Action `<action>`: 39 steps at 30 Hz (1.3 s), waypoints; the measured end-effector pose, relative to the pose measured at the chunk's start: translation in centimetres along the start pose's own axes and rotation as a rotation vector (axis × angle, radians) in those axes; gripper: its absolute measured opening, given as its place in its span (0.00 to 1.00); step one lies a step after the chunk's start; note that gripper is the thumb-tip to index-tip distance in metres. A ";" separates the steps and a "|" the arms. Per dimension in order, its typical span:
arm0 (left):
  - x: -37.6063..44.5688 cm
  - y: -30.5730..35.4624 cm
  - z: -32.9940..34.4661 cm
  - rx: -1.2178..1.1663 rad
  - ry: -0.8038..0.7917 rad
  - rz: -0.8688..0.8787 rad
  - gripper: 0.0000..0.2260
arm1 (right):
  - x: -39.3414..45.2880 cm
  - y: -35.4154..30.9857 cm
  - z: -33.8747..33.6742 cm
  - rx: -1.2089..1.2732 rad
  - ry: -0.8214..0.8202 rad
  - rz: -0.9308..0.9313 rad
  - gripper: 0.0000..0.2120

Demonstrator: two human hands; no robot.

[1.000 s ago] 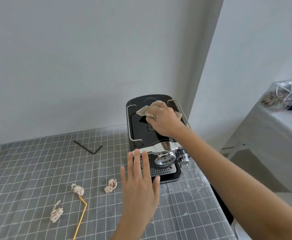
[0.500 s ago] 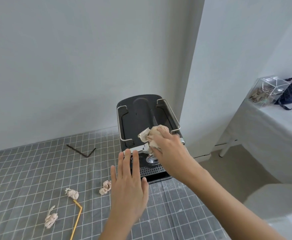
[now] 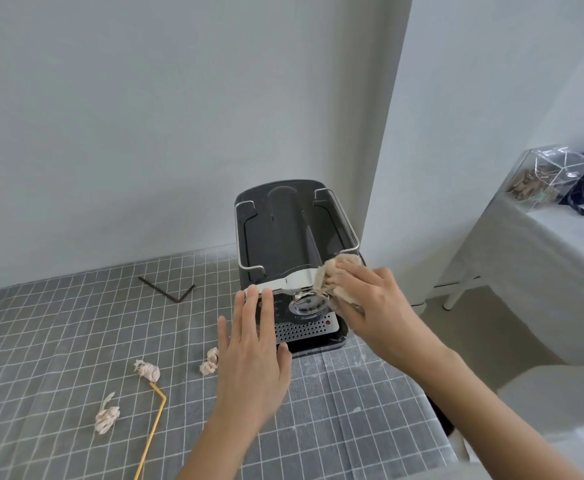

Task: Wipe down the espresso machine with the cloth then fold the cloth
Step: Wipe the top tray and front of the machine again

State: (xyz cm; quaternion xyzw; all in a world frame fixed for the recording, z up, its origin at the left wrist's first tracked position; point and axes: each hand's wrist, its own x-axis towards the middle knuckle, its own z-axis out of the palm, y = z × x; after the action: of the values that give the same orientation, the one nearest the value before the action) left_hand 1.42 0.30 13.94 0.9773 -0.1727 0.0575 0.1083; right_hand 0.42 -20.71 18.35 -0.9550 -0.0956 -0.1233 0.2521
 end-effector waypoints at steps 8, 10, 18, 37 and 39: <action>-0.1 0.5 -0.7 -0.057 -0.002 -0.011 0.35 | 7.1 -2.4 -6.0 0.189 0.291 -0.045 0.09; -0.1 0.6 -0.9 -0.062 0.003 -0.014 0.35 | 12.2 -2.3 -4.6 0.138 0.164 -0.078 0.09; -0.1 0.7 -0.5 -0.020 0.053 -0.028 0.37 | 17.1 -4.7 3.3 -0.289 -0.432 -0.213 0.21; -0.1 0.8 -0.7 -0.030 -0.006 -0.041 0.35 | 7.1 -5.8 2.6 -0.522 -0.059 0.347 0.17; -0.1 0.7 -0.6 -0.003 -0.006 -0.038 0.36 | 5.7 -5.2 2.4 -0.540 -0.038 0.238 0.18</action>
State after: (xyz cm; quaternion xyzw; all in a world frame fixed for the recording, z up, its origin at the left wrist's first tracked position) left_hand 1.05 -0.13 14.65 0.9804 -0.1544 0.0520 0.1105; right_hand 5.05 -14.31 20.33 -0.9942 0.0487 -0.0959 -0.0003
